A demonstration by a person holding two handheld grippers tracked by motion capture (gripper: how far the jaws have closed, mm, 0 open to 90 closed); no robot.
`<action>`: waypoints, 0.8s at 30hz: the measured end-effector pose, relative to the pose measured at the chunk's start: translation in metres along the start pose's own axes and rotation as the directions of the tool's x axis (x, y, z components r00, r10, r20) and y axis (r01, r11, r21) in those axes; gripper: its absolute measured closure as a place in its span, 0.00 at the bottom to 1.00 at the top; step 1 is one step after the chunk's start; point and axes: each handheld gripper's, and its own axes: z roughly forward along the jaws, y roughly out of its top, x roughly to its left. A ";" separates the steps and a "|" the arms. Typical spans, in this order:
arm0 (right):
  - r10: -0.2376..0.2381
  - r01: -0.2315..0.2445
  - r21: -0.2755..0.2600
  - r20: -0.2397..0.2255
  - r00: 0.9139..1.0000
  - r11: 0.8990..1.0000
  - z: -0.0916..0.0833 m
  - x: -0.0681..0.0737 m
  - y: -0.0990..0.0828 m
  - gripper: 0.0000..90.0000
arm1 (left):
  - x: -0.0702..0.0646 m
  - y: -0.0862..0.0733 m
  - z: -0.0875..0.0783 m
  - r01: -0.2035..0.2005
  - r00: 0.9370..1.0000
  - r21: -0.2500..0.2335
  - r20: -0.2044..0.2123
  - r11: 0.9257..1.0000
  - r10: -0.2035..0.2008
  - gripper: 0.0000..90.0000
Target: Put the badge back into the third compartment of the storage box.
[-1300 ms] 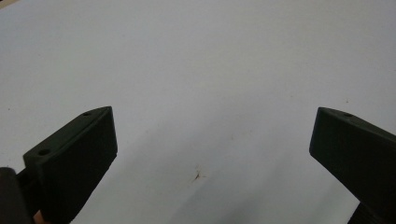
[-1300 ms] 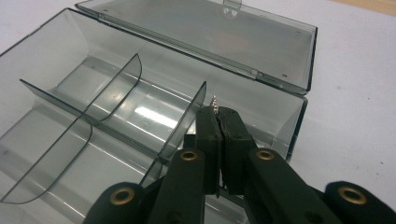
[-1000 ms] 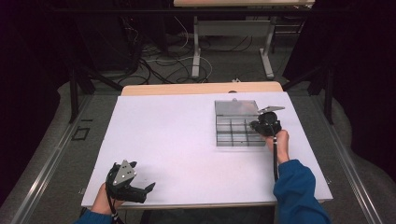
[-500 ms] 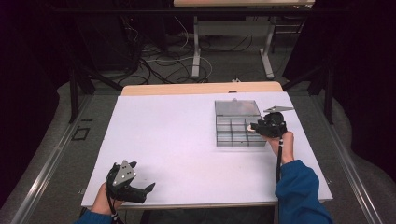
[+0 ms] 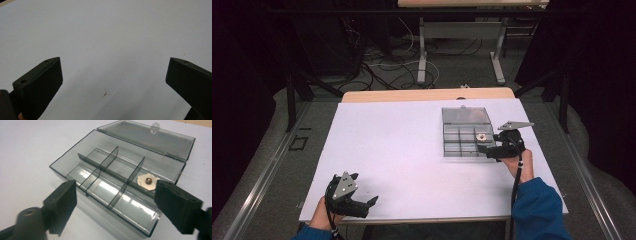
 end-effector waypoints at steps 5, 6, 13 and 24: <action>0.002 -0.001 0.014 -0.030 1.000 1.000 -0.007 0.009 -0.006 0.09 | 0.000 0.000 0.000 0.000 1.000 0.000 0.000 1.000 0.000 0.01; 0.000 0.001 0.016 -0.041 0.999 1.000 -0.008 0.010 -0.008 0.07 | 0.000 0.000 0.000 0.000 1.000 0.000 0.000 1.000 0.000 0.01; -0.029 0.032 0.032 -0.075 0.997 0.999 -0.016 0.022 -0.020 0.00 | -0.001 0.000 0.000 0.013 1.000 -0.001 0.005 1.000 -0.013 0.01; -0.049 0.052 0.028 -0.094 0.994 0.998 -0.031 0.034 -0.035 0.00 | -0.001 0.000 0.000 0.016 1.000 -0.007 0.004 1.000 -0.016 0.01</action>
